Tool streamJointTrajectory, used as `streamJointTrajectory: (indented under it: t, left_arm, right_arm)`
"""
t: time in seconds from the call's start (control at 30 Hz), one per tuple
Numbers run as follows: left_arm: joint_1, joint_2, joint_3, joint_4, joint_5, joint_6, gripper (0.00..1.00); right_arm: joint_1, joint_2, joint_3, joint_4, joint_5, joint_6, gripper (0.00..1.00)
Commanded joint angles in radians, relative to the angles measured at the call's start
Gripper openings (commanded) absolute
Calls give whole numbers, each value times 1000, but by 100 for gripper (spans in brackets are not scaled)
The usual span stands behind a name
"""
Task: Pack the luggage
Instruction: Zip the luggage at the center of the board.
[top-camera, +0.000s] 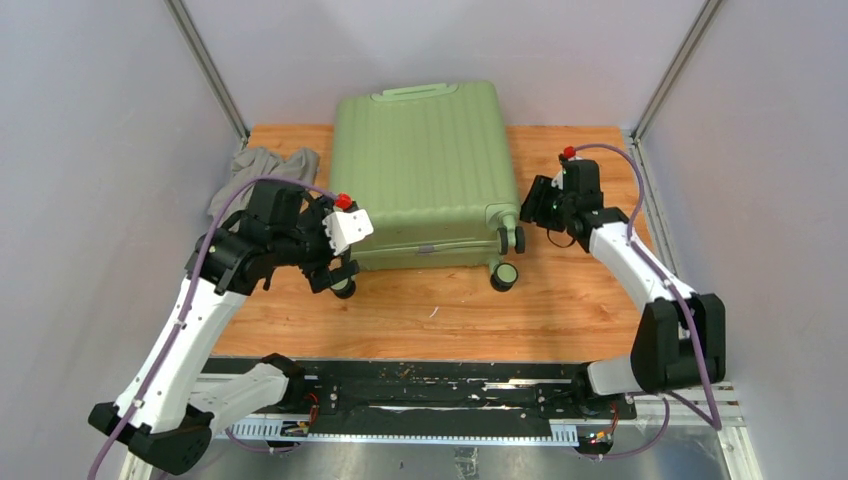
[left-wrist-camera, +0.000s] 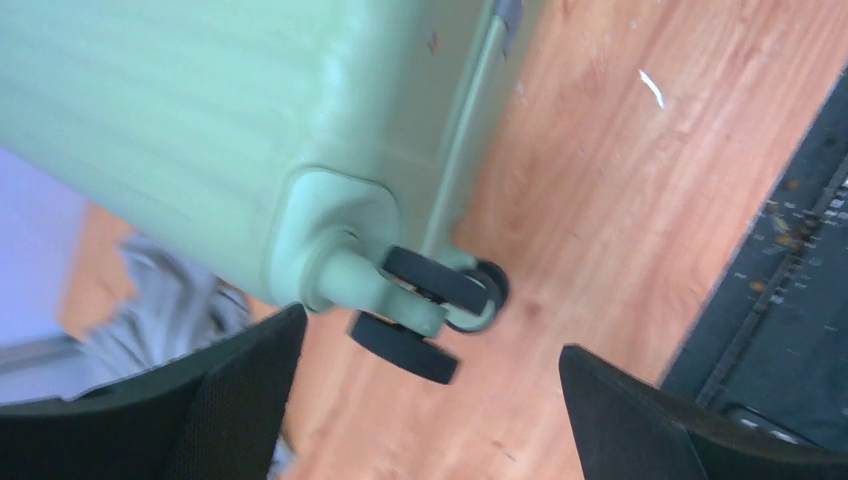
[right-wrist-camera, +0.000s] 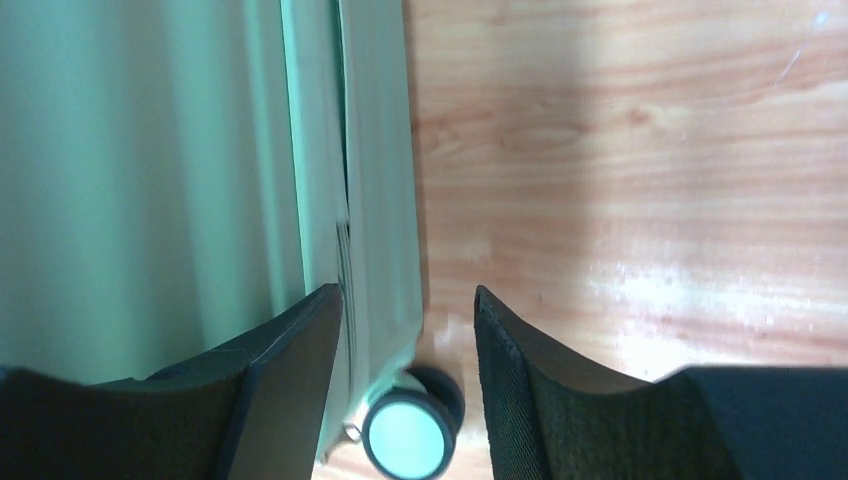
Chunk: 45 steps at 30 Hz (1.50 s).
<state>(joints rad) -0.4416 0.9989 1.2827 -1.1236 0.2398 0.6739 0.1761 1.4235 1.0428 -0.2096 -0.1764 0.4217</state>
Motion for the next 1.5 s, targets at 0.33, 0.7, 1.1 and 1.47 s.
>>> streamJointTrajectory:
  t: [0.33, 0.7, 1.1, 1.47]
  left_arm:
    - [29, 89, 96, -79, -182, 775, 100]
    - [58, 42, 28, -76, -320, 1102, 100]
    - [58, -125, -293, 241, -305, 1435, 99]
    - [57, -173, -427, 464, -121, 1355, 93]
  right_arm:
    - [-19, -417, -358, -86, -139, 48, 57]
    - [-19, -503, -512, -63, -227, 78, 56]
    - [-22, -513, -563, 93, -289, 86, 58]
    - [-20, -453, -657, 519, -301, 41, 50]
